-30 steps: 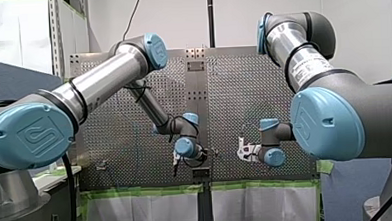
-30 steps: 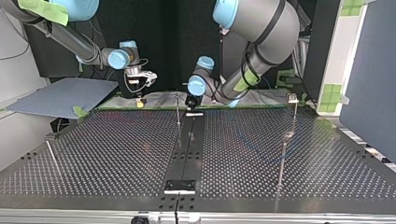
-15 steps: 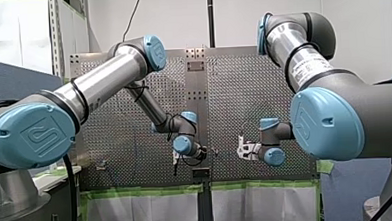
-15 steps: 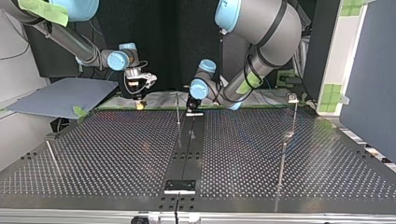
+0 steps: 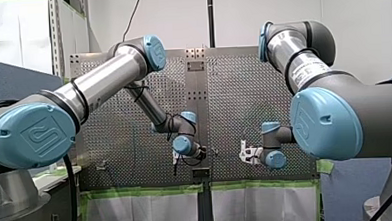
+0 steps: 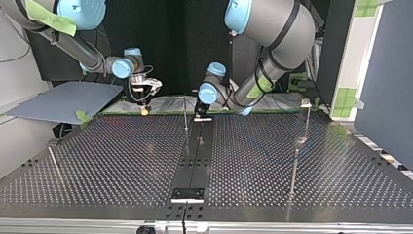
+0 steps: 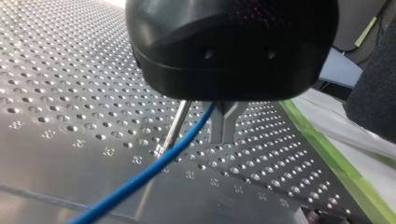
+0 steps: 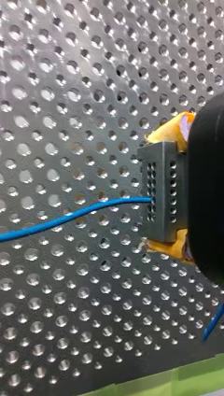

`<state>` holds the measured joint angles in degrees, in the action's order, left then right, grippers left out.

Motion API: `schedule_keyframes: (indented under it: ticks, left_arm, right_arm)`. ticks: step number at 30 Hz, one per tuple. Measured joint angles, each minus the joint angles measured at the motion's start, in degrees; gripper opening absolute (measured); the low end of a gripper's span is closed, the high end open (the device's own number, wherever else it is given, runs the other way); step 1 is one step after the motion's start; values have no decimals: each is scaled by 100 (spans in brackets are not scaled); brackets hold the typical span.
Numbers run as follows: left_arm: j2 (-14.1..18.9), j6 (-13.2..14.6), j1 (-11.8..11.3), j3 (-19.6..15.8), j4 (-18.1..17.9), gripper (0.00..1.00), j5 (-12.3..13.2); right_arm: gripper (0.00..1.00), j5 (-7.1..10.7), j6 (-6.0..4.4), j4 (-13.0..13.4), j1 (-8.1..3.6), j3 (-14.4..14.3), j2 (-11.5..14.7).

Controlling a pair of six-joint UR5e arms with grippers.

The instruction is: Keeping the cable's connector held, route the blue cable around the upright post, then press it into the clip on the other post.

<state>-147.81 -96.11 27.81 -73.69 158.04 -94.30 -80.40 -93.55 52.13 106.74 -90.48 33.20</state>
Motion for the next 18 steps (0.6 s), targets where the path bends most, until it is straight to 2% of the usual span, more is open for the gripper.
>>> schedule_keyframes:
  ticks: [11, 18]
  left_arm:
    - [1, -62, -69, 0, 26, 0, -23]
    - [1, -131, -111, 0, 30, 0, -57]
  right_arm:
    - [0, -121, -14, -50, -153, 205, -18]
    - [0, -227, -23, -62, -211, 242, -19]
